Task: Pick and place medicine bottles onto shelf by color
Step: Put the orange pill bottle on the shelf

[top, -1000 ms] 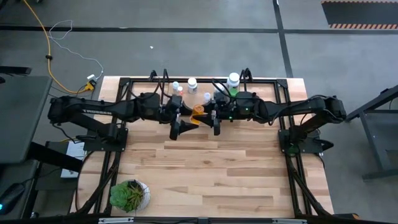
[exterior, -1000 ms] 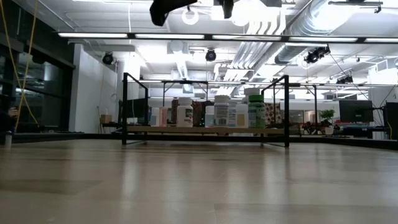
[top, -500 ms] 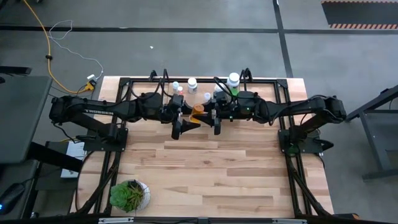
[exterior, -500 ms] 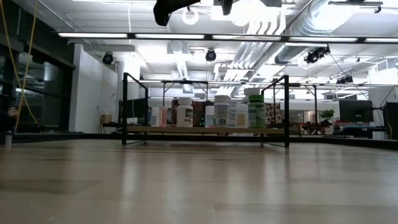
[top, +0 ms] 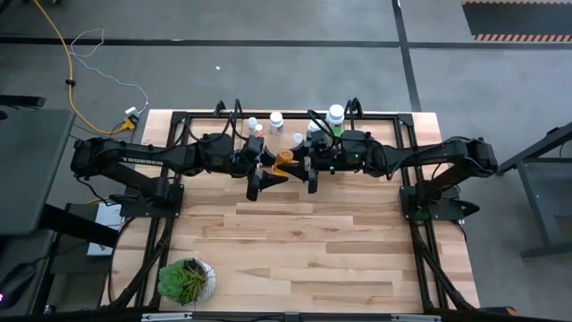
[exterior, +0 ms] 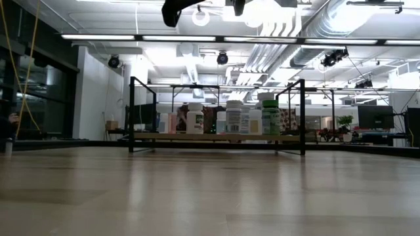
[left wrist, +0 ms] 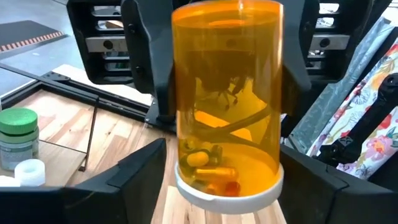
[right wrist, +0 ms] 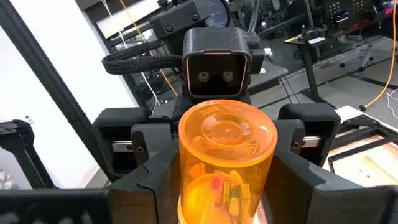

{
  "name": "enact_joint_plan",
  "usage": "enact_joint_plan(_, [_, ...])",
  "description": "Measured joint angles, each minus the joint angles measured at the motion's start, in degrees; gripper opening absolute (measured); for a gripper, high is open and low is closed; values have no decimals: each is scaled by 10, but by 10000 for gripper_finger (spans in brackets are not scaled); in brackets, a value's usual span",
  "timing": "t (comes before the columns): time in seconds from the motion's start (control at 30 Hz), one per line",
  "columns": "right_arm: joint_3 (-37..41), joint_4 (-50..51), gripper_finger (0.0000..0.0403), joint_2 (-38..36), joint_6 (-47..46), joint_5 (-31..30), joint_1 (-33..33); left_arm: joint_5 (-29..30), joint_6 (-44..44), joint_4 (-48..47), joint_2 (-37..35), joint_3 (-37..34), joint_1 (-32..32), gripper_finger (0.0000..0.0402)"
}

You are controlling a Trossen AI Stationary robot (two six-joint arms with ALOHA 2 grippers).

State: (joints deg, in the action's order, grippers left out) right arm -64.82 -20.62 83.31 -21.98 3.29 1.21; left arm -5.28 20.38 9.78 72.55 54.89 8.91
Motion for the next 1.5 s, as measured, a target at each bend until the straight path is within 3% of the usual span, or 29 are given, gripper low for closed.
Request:
enact_joint_plan(0.37, [0,-1,179,0,0,0,0,1,0,7,0,0,0,197])
enact_joint_plan(0.53, [0,-1,184,0,1,1,0,0,-1,7,0,0,0,196])
enact_joint_plan(0.9, [0,-1,269,-2,0,-9,3,10,0,5,0,0,2,197])
enact_joint_plan(1.1, [0,6,284,-16,0,-12,13,10,0,-8,-5,0,3,198])
enact_joint_plan(1.33, [0,86,284,-55,0,-9,30,-23,-3,-107,-44,-1,23,198])
enact_joint_plan(1.5, [0,138,284,-70,-1,52,38,-68,-24,-223,-83,0,42,198])
